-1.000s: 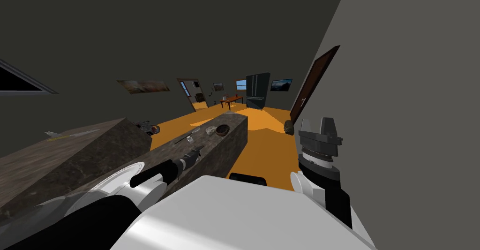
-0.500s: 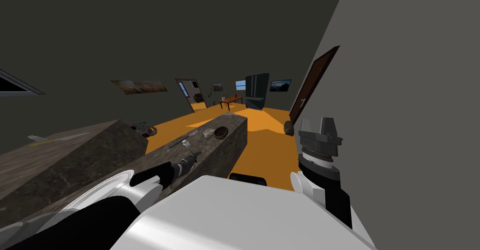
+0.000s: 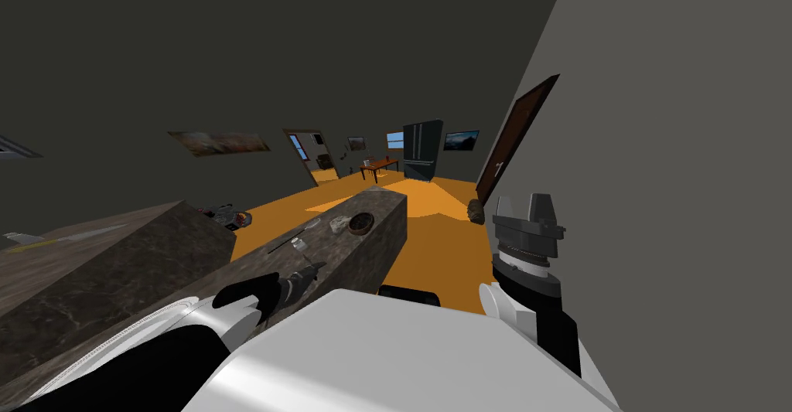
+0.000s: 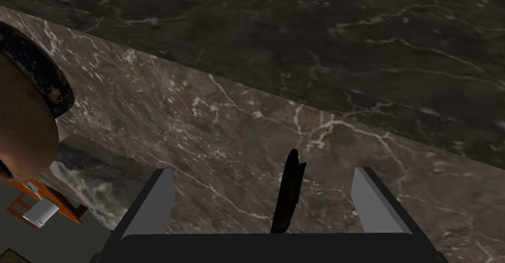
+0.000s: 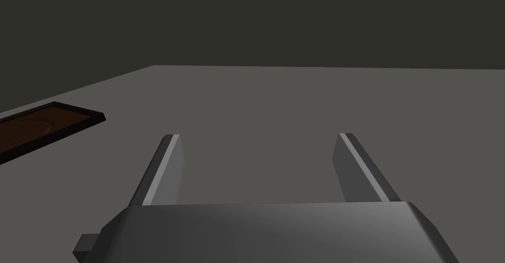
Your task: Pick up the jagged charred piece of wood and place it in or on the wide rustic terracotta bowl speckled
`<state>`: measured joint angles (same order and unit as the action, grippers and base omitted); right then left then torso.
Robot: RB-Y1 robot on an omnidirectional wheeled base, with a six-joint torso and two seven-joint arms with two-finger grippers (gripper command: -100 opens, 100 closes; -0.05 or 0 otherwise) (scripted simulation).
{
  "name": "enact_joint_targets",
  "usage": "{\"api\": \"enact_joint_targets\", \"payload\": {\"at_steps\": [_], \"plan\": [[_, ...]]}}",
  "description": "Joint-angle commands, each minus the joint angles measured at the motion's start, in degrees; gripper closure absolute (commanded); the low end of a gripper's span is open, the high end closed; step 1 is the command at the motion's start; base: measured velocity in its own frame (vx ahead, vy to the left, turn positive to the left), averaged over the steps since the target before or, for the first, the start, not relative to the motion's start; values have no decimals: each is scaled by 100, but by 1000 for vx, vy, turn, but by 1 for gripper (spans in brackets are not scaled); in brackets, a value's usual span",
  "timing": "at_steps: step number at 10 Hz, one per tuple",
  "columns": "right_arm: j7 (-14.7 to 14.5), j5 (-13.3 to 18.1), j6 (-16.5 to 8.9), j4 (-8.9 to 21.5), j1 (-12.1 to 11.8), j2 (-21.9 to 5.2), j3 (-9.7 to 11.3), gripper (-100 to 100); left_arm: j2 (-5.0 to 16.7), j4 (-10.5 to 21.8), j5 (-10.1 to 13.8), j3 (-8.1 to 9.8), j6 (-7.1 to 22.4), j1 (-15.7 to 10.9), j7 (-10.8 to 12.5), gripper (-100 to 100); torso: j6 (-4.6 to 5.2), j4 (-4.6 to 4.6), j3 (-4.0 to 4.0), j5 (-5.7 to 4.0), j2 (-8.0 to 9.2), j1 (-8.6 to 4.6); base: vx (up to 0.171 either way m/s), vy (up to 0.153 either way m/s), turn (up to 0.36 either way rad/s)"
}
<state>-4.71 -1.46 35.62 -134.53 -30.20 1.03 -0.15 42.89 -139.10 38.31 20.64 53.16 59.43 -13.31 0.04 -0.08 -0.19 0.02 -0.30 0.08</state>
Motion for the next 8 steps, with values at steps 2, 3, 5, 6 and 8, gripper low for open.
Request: {"api": "enact_joint_targets", "payload": {"at_steps": [2, 3, 5, 6, 8], "plan": [[0, 0, 0, 0, 0, 0, 0, 0, 119, 30, -2, 41, 376, 114, -62, -100, 0, 0, 0, 1, 2, 3, 74, 15, -34], [0, 0, 0, 0, 0, 0, 0, 0, 181, 44, -13, 64, 549, 198, -100, -100, 1, 0, -1, 1, -1, 3, 101, 33, -81], [0, 0, 0, 0, 0, 0, 0, 0, 235, 57, -27, 83, 750, 273, -133, -100, 0, -1, -2, 2, -3, 8, 73, 24, -33], [0, 0, 0, 0, 0, 0, 0, 0, 281, 69, -42, 99, 904, 340, -162, -100, 0, 0, -1, 1, 0, 6, 94, 34, -56], [0, 0, 0, 0, 0, 0, 0, 0, 346, 89, -71, 122, 1139, 443, -205, -100, 0, -3, -6, 2, -9, 9, 97, 27, -63]]}}
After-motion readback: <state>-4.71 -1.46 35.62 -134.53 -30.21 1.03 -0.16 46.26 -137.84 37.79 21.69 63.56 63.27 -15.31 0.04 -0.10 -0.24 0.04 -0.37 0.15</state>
